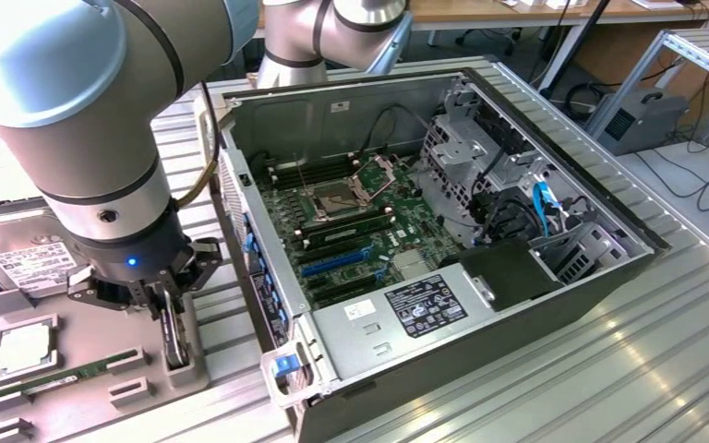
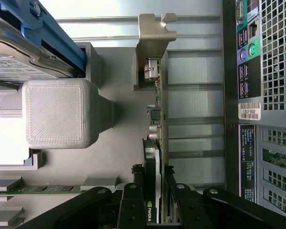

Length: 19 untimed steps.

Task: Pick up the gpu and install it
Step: 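Pick up the gpu and move the gpu toward the slot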

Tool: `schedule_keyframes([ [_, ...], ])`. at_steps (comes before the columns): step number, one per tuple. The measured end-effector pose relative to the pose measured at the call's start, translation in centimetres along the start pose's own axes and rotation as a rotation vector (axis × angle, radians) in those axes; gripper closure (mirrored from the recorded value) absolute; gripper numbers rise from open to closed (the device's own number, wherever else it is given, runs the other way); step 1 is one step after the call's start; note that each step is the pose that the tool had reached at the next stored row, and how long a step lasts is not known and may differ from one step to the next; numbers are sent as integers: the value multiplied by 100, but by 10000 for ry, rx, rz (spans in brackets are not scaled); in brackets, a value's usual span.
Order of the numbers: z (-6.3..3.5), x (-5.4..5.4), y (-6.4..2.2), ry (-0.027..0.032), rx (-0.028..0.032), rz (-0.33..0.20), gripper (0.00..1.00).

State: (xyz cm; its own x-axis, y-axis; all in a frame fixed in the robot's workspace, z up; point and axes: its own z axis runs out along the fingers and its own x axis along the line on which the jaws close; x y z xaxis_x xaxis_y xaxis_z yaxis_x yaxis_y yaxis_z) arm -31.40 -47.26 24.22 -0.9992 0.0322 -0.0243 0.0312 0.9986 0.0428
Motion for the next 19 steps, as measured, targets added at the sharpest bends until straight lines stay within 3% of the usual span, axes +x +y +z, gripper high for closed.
schedule_keyframes([
  [8, -227, -5, 10, 4, -56, 2, 73],
  [11, -366, -9, 15, 1, -65, 2, 73],
  [15, -669, -16, 28, 1, -67, 1, 73],
  [19, -842, -21, 36, -3, -68, 1, 73],
])
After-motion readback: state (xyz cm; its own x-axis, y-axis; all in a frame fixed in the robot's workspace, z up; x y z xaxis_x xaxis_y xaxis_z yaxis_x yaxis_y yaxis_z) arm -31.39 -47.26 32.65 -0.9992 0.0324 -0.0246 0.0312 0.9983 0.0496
